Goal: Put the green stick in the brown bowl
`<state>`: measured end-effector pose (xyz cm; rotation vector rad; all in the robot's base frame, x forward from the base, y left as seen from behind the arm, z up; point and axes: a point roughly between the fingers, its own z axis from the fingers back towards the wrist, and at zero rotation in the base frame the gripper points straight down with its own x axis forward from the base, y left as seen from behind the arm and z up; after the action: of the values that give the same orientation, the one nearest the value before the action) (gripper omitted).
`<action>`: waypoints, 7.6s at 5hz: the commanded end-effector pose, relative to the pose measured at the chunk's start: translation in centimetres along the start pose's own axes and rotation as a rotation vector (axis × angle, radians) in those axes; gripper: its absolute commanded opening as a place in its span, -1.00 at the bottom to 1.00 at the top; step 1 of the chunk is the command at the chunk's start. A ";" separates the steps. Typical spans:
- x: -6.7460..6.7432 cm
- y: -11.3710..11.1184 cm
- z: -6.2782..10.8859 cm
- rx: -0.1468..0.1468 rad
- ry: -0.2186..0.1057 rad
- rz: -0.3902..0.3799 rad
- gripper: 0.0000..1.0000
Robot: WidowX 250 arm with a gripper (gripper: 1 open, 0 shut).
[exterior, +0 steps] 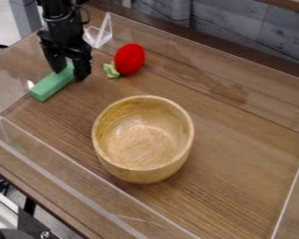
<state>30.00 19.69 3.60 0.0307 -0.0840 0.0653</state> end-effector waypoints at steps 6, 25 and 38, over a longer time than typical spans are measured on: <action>2.0 2.5 -1.2 -0.011 -0.027 0.068 1.00; -0.6 -1.3 4.5 -0.011 -0.011 0.290 -1.00; -4.4 -16.2 6.6 -0.063 -0.005 0.113 -1.00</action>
<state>25.67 3.04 7.70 -0.0415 -0.0289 0.1828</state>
